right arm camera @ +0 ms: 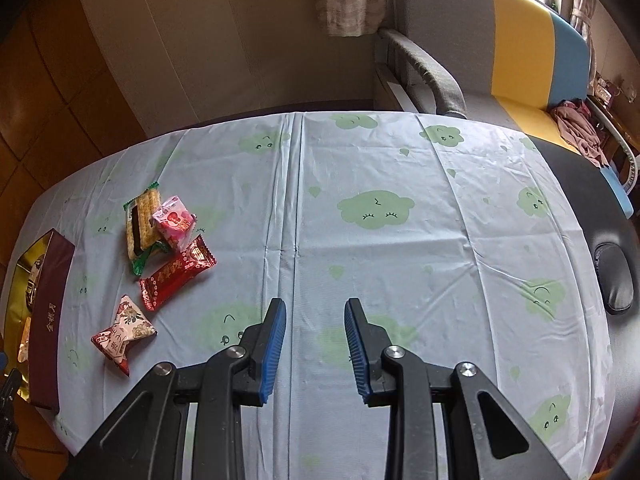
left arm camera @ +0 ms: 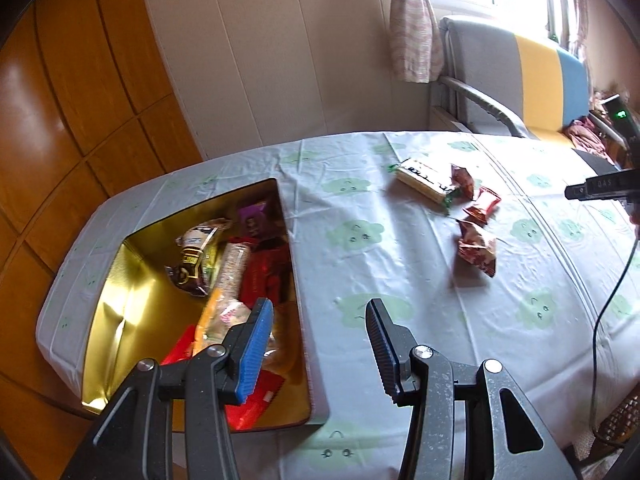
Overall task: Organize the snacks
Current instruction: 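Move both grippers back toward the remaining packets on the table, then grasp the pink floral packet with the left gripper while the right moves to a red packet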
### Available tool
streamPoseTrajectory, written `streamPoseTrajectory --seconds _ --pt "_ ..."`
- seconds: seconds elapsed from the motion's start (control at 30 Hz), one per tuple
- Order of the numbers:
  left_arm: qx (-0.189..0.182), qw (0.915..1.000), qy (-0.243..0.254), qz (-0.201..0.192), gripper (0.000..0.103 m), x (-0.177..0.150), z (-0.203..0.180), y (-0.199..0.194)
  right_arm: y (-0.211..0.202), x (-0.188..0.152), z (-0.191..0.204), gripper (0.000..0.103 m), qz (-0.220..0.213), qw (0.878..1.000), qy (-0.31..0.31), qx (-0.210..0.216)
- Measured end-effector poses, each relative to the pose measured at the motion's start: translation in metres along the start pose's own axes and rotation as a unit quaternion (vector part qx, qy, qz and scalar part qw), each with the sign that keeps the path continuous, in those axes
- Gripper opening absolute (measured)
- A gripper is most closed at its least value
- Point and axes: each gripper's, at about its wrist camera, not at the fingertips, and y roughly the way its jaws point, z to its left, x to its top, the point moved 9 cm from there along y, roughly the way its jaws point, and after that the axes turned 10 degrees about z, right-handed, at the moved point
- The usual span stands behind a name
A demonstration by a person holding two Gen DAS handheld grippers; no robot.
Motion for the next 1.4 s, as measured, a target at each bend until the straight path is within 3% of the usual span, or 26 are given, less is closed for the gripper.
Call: streamPoseTrajectory --seconds 0.73,1.2,1.4 --pt "-0.072 0.9947 0.059 0.042 0.048 -0.031 -0.073 0.014 0.007 -0.002 -0.011 0.031 0.017 0.999 0.019 -0.021" --pt "-0.102 0.9909 0.063 0.061 0.045 -0.016 -0.083 0.026 0.008 -0.003 -0.007 0.031 0.020 1.000 0.009 -0.020" --pt "-0.119 0.9880 0.059 0.078 0.037 -0.010 -0.093 0.034 0.008 -0.003 -0.005 0.031 0.021 1.000 0.006 -0.016"
